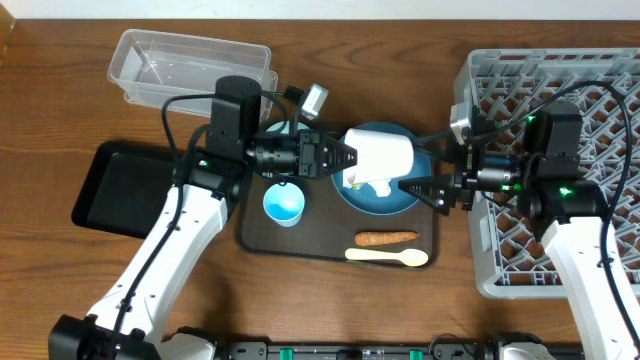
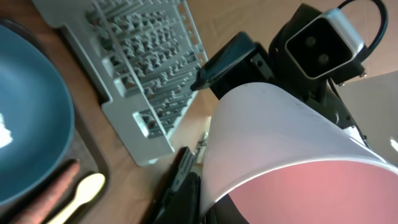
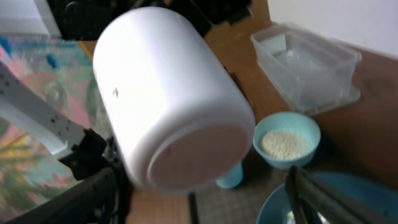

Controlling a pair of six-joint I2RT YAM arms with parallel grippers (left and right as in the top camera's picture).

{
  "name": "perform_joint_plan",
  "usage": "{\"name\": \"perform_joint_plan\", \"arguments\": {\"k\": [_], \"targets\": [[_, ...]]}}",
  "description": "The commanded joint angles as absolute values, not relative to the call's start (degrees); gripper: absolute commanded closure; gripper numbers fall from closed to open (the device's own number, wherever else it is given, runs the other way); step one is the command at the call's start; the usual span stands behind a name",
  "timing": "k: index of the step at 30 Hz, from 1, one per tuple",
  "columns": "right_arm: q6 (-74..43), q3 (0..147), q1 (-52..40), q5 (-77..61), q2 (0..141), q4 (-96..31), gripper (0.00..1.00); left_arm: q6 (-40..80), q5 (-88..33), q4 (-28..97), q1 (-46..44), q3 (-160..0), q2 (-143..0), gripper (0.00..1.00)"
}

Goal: Sort waste into correct bins and load items into the dishwasher rack
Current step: 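Pass the white cup from the left gripper to the right gripper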

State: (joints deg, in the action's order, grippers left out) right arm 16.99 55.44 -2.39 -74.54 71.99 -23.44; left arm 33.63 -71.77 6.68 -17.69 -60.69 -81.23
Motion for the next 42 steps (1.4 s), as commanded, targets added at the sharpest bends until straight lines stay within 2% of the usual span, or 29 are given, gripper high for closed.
{"name": "perform_joint_plan", "arguments": {"k": [1,9,23,31,37,40,42], "targets": [[18.06,56.55,-4.05,-76.97,72.29,-21.43,0.23,35.68,-74.04,6.28,-19.18,-61.95,-81.23,0.94],[18.06,56.55,-4.97,-76.99,72.29,-19.88,0.24,35.9,-70.67,6.28,-22.02,-61.95,-81.23,0.94],[18.06,56.55,-4.95,-80.55,72.29,-16.01,0.46,37.21,-69.78,6.26,-22.48,-61.95,-81.23,0.94],[18.06,56.55,-4.95,-80.62,72.29,-16.01,0.48,37.21,-69.8,6.28,-22.48,-61.95,-81.23,0.93],[17.98,56.55,-4.95,-80.64,72.29,-16.01,0.46,37.21,-68.27,6.37,-22.48,-61.95,-81.23,0.89],[17.69,56.55,-4.95,-80.64,72.29,-16.03,0.5,37.19,-67.48,6.35,-22.48,-61.95,-81.23,0.7],[17.58,56.55,-4.95,-80.64,72.29,-16.01,0.53,37.17,-67.31,6.35,-22.48,-61.95,-81.23,0.69]]}}
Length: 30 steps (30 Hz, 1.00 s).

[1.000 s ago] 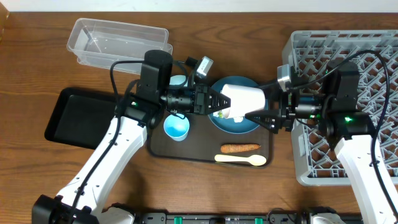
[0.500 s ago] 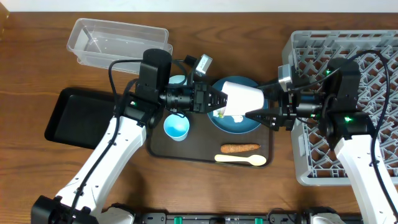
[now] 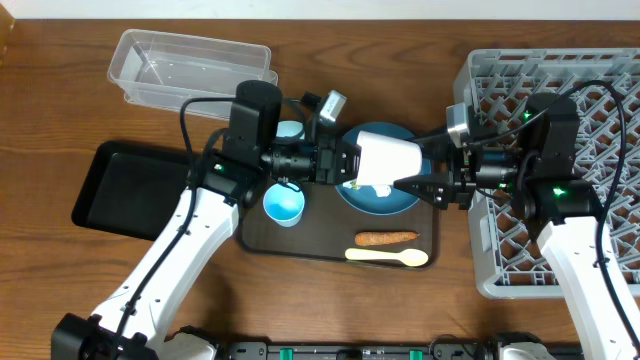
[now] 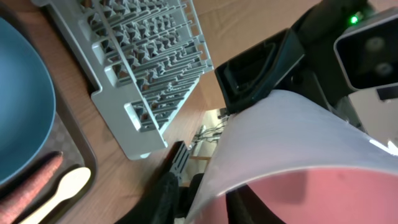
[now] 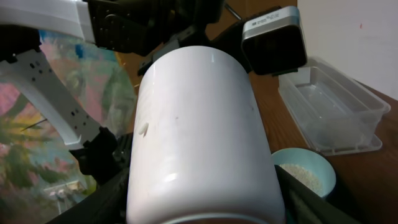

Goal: Sort waste into correct bins and load items into the dishwasher rack
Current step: 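Pass the white cup from the left gripper to the right gripper, then carry the white cup with the right gripper over the dish rack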

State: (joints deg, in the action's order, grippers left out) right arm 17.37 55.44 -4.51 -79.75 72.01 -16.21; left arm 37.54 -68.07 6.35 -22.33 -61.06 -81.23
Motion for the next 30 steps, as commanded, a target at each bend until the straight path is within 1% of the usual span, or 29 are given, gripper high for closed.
{"name": "perform_joint_plan", "arguments": {"k": [1,5,7,10,11,13,18,22,26,30], "targets": [[17.58,56.55,-4.95,-80.64,72.29,-16.03,0.54,37.17,-67.05,6.35,-22.48,-61.95,-81.23,0.67],[16.73,56.55,-4.95,-80.6,72.29,-16.01,0.54,37.19,-66.5,6.37,-22.48,-61.95,-81.23,0.61],[16.71,56.55,-4.95,-80.6,72.29,-16.05,0.56,37.17,-66.35,6.37,-22.48,-61.95,-81.23,0.58],[14.81,56.55,-4.91,-79.53,72.29,-16.01,0.6,36.42,-65.25,6.83,-22.06,-61.95,-81.1,0.47],[13.82,56.55,-4.91,-78.65,72.29,-16.01,0.6,35.27,-64.18,7.84,-21.87,-61.95,-80.88,0.46],[11.49,56.55,-4.91,-75.9,72.29,-16.03,0.62,31.35,-60.31,11.77,-21.45,-61.95,-79.99,0.43],[8.1,56.55,-4.91,-68.86,72.29,-16.05,0.6,21.69,-43.51,25.71,-19.27,-61.95,-75.57,0.4],[3.11,56.55,-4.91,-58.28,72.27,-16.32,0.62,20.56,-33.26,32.56,-15.73,-61.95,-71.2,0.34],[2.15,56.84,-4.8,-48.62,71.92,-18.48,0.64,19.88,-27.9,37.26,-11.73,-61.95,-67.35,0.32],[1.72,60.64,-3.33,-32.86,70.89,-29.67,0.66,18.52,-24.23,42.54,-8.25,-61.95,-64.86,0.31]]}}
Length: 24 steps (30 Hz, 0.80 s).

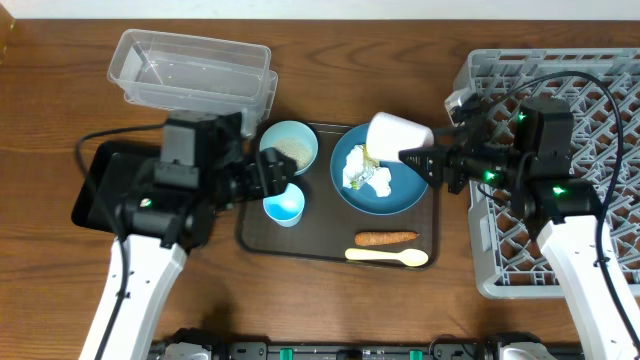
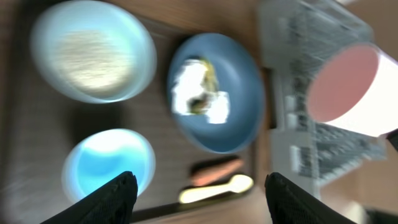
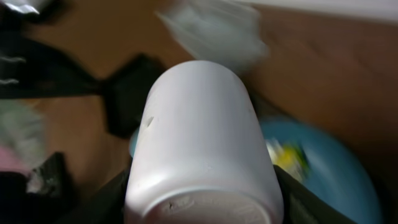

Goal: Sort waste into correct bins and load items into the dishwasher rack
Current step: 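Carry the white cup with the right gripper over the dish rack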

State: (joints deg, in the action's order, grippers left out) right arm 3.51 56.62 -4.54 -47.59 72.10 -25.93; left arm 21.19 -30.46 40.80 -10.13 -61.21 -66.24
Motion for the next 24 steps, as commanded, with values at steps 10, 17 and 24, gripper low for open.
{"name": "perform_joint_plan", "arguments": {"k": [10,17,24], "targets": [[0.69,80.16,8.32,-5.54,70.78,-60.01,0.63,17.54,-21.3,47.9,-3.53,-61.95,-64.4,0.3],[-6.15,81.67,24.62,7.94,72.05,-63.72,0.64,17.56,-21.34,47.94,-3.55,-61.95,-64.4,0.3],[-11.22,81.67,35.73,9.23,77.32,-61.87,0.63,17.56,-21.34,47.97,-3.55,-61.95,-64.4,0.3]]}}
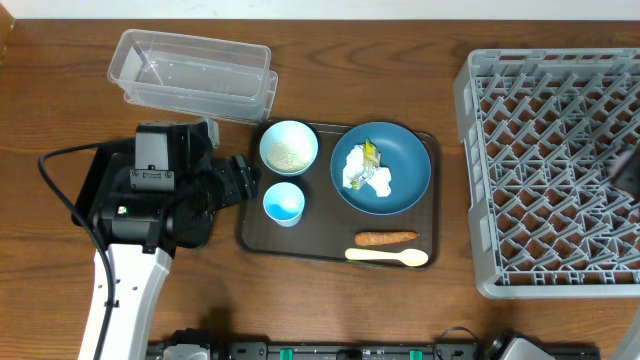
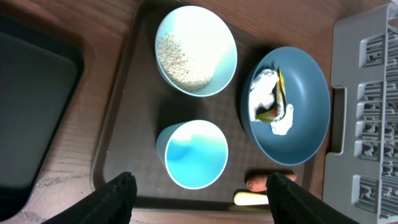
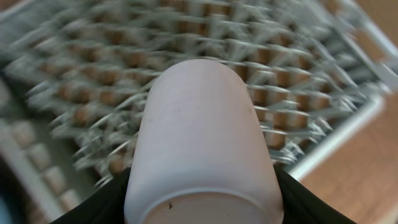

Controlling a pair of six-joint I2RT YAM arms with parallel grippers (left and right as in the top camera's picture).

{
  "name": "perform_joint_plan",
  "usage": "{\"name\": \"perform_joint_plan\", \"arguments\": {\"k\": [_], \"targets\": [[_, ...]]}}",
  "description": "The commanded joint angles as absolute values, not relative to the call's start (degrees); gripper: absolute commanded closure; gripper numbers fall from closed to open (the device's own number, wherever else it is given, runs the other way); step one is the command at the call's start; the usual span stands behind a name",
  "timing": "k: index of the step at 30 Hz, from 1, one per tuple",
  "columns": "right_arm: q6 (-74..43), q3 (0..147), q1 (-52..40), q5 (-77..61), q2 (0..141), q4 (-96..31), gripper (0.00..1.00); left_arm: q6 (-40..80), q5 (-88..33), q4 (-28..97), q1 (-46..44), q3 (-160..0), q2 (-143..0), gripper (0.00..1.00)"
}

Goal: Sort waste into correct bins and load items into the dishwasher rack
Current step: 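Carry the white cup with the right gripper over the dish rack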

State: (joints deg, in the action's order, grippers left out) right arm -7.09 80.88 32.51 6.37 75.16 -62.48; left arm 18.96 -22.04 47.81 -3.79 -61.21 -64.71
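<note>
A white cup [image 3: 202, 149] fills the right wrist view, gripped bottom-first between my right gripper's [image 3: 202, 193] fingers above the grey dishwasher rack [image 3: 93, 81]. The cup does not show overhead, where the rack [image 1: 550, 150] stands at the right. My left gripper [image 1: 245, 180] hangs open and empty at the brown tray's left edge. In the left wrist view the gripper [image 2: 200, 182] is above a small blue cup [image 2: 191, 154], a bowl of rice [image 2: 196, 50] and a blue plate [image 2: 298, 118] with crumpled waste [image 2: 268, 102]. A carrot [image 1: 385, 238] and a spoon [image 1: 387, 257] lie on the tray.
The brown tray [image 1: 255, 235] sits mid-table. A black bin tray [image 1: 100, 180] lies under my left arm. A clear plastic container [image 1: 190, 70] stands at the back left. Only a dark sliver of my right arm [image 1: 625, 165] shows over the rack's right side.
My right gripper has carried the white cup from above the plate's edge to over the rack, leaving the overhead view. My left gripper has drawn back slightly left, still open.
The white cup was first held by my left gripper over the plate, with my right gripper open beside it. Then my right fingers stood around the cup. Later my left gripper had let go and pulled back left. Now my right gripper holds the cup over the rack.
</note>
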Motion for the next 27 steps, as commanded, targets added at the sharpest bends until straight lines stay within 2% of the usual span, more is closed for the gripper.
{"name": "perform_joint_plan", "arguments": {"k": [1,12,25,26,27], "targets": [[-12.05,81.69,37.63,9.19,78.85,-61.41,0.63,17.56,-21.34,47.97,-3.55,-61.95,-64.4,0.3],[-13.19,81.67,44.77,12.43,91.61,-59.75,0.68,17.56,-21.34,47.97,-3.55,-61.95,-64.4,0.3],[-13.32,81.69,49.65,11.94,100.73,-54.52,0.69,17.58,-21.34,47.94,-3.55,-61.95,-64.4,0.3],[-13.3,81.67,49.65,11.7,101.01,-54.17,0.68,17.58,-21.34,47.94,-3.55,-61.95,-64.4,0.3],[-13.28,81.67,49.65,10.81,101.19,-53.87,0.61,17.58,-21.34,47.97,-3.55,-61.95,-64.4,0.3]]}}
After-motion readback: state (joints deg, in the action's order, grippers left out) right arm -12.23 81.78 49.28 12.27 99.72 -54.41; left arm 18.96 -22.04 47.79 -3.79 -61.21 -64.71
